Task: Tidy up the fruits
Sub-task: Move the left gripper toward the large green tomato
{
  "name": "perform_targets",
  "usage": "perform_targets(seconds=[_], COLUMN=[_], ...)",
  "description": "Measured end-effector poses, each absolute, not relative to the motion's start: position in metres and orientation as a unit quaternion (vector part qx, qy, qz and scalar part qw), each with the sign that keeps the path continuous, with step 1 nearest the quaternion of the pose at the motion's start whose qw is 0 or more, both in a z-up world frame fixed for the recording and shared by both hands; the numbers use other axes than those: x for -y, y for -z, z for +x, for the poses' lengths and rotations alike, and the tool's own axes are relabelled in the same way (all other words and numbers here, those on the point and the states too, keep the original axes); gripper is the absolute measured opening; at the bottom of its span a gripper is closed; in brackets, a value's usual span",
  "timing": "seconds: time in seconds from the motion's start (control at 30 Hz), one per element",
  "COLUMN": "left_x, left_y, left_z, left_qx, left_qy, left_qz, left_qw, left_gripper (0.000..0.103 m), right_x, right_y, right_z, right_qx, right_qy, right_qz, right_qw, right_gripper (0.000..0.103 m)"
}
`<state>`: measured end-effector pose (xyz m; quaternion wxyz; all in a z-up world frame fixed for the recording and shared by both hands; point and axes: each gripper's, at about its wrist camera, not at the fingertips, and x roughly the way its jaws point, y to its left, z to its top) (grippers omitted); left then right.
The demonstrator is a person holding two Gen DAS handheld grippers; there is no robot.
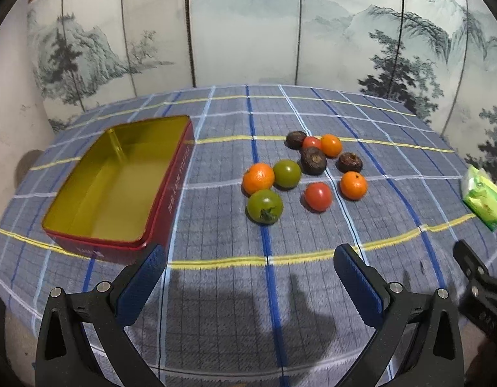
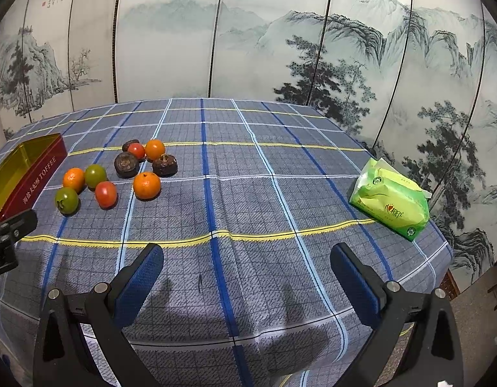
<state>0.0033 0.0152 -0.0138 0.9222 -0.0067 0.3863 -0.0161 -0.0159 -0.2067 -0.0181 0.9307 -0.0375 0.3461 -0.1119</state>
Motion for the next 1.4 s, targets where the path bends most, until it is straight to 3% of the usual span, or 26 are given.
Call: perform_targets(seconds=[0.57, 1.4], left_x=[-0.017, -0.002], left_y=[0.021, 0.034], left_z=[0.006, 0.063], left_qx=[-0.374, -0.380], left_qy=[0.110, 0.070], left_qz=[0.033, 0.009], left_qw=[0.920, 0.922], left_gripper=[0.103, 0.103], right_x=[0.201, 0.215], right_y=[0.031, 0.047], right_z=[-0.010, -0.002], right_qx=[-0.353, -0.367], right_qy=[0.106, 0.105], right_qz=[-0.045, -0.028], right_qw=[0.928, 0.924], right_gripper=[0.102, 0.102])
